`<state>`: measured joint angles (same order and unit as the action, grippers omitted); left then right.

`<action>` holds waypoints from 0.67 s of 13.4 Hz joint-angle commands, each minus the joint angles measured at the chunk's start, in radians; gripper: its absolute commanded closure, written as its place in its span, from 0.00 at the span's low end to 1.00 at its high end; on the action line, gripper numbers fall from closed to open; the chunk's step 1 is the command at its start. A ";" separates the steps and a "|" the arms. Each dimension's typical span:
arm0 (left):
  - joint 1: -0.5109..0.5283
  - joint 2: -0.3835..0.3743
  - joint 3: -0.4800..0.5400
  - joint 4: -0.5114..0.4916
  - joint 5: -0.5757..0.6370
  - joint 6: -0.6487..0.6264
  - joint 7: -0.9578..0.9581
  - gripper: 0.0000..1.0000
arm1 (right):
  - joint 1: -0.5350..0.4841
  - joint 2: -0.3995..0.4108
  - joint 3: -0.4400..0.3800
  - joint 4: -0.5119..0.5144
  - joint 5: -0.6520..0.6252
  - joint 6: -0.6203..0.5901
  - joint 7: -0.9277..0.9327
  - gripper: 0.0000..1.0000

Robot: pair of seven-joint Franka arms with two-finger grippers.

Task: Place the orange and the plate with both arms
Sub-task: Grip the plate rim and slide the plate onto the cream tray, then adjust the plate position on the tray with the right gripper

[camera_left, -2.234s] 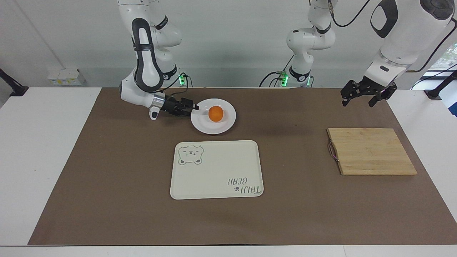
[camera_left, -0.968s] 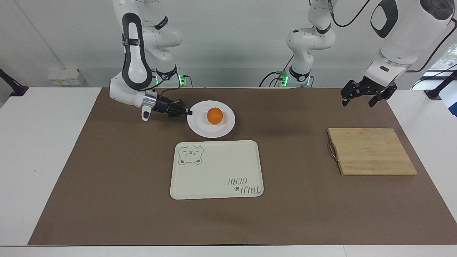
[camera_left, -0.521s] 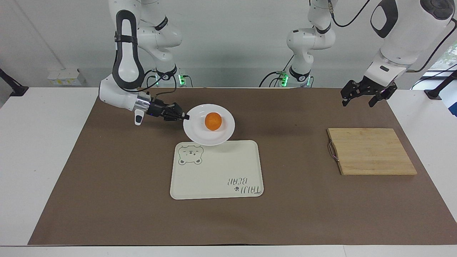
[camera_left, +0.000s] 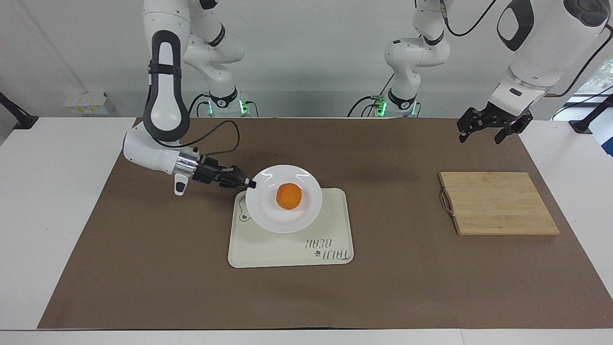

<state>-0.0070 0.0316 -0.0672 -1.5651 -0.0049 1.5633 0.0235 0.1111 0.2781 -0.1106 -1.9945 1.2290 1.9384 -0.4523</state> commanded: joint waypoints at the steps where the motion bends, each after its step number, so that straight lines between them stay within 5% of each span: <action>1: 0.009 0.013 -0.005 0.028 0.016 -0.025 0.006 0.00 | 0.041 0.131 0.003 0.144 0.053 0.046 0.020 1.00; 9: 0.009 0.013 -0.005 0.028 0.016 -0.025 0.006 0.00 | 0.035 0.092 -0.001 -0.009 0.052 0.059 -0.127 1.00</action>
<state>-0.0070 0.0316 -0.0672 -1.5650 -0.0049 1.5633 0.0235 0.1746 0.4272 -0.1147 -1.9341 1.2697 2.0177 -0.5224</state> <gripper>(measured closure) 0.000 0.960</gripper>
